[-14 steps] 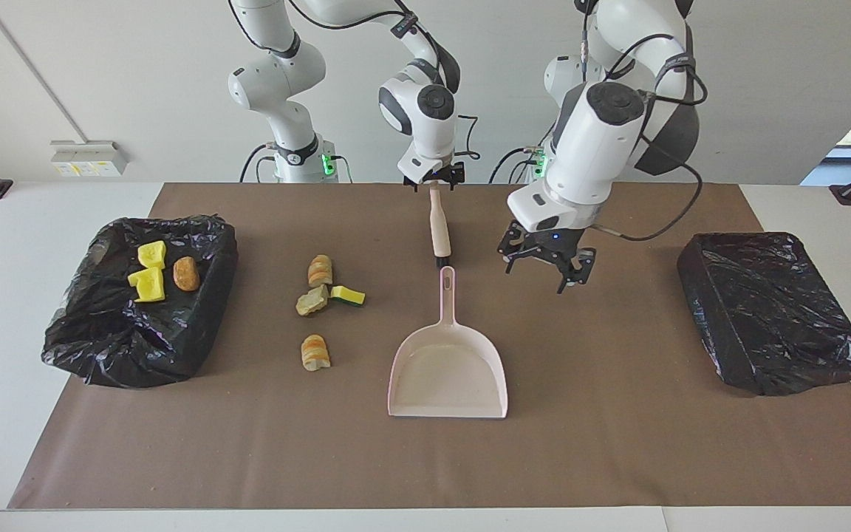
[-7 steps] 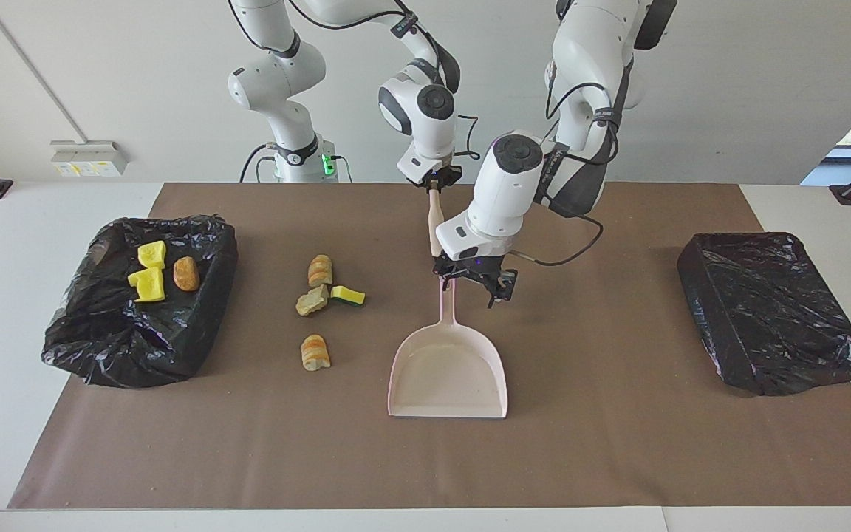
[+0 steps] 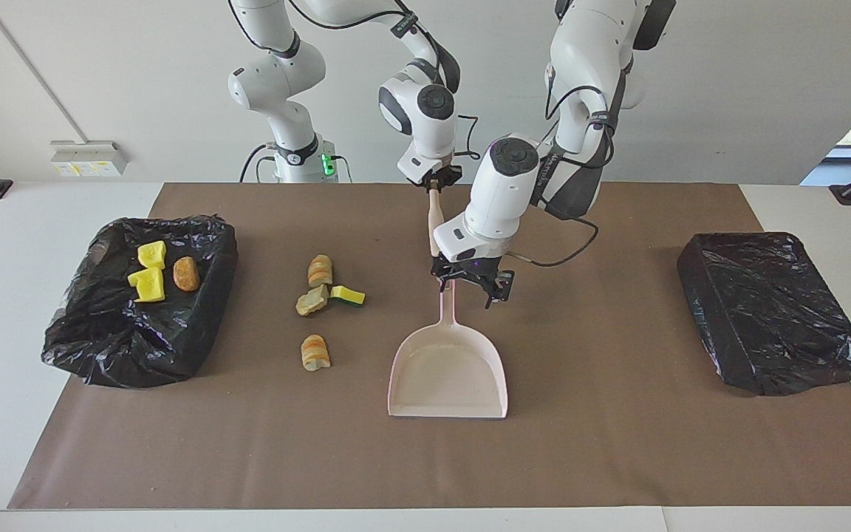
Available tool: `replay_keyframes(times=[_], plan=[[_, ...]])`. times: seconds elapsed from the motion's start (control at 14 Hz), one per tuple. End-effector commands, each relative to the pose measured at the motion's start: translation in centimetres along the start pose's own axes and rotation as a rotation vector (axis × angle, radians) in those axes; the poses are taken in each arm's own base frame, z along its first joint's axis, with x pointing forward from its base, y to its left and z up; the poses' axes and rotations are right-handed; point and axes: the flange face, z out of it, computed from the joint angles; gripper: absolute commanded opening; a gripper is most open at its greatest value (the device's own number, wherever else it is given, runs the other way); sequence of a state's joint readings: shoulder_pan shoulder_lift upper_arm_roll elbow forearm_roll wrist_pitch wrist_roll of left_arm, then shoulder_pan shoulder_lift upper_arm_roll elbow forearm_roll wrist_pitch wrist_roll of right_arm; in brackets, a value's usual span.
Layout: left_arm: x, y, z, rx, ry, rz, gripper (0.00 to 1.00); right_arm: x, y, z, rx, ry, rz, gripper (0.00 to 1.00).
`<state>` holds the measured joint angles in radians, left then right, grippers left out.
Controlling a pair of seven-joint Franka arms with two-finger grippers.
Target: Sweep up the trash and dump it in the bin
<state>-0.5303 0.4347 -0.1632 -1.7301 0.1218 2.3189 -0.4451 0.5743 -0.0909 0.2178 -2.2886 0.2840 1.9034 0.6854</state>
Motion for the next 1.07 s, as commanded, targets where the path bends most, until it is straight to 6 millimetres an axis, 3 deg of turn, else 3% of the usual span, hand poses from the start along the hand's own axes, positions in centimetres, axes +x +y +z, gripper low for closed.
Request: replay_keyframes(times=[0.0, 0.14, 0.21, 0.36, 0.5, 0.71, 0.86, 1.0], plan=[[0.2, -0.1, -0.4, 0.019, 0.029, -0.014, 0.82, 1.5, 4.7, -3.2, -0.004, 0.010, -0.004, 0.00], [0.0, 0.0, -0.3, 0.023, 0.021, -0.012, 0.35, 3.2, 7.8, -4.3, -0.011, 0.013, 0.011, 0.00], [0.0, 0.0, -0.3, 0.024, 0.019, -0.011, 0.18, 4.0, 8.9, -4.5, -0.019, 0.022, 0.017, 0.00], [0.0, 0.0, -0.3, 0.024, 0.018, -0.022, 0.05, 5.5, 11.0, -4.7, -0.038, 0.040, 0.042, 0.00], [0.9, -1.0, -1.3, 0.020, 0.040, -0.032, 0.00, 6.9, 12.7, -6.3, -0.027, 0.069, 0.035, 0.00], [1.4, -2.7, -3.8, 0.031, 0.060, 0.031, 0.00, 9.1, 17.7, -6.9, -0.119, 0.129, 0.063, 0.00], [1.1, -4.3, -6.0, 0.063, 0.010, 0.248, 0.00, 9.9, 20.0, -6.8, -0.160, 0.132, 0.044, 0.00], [0.5, -6.1, -6.8, 0.084, -0.064, 0.439, 0.00, 11.1, 24.4, -6.1, -0.171, 0.107, -0.027, 0.00]])
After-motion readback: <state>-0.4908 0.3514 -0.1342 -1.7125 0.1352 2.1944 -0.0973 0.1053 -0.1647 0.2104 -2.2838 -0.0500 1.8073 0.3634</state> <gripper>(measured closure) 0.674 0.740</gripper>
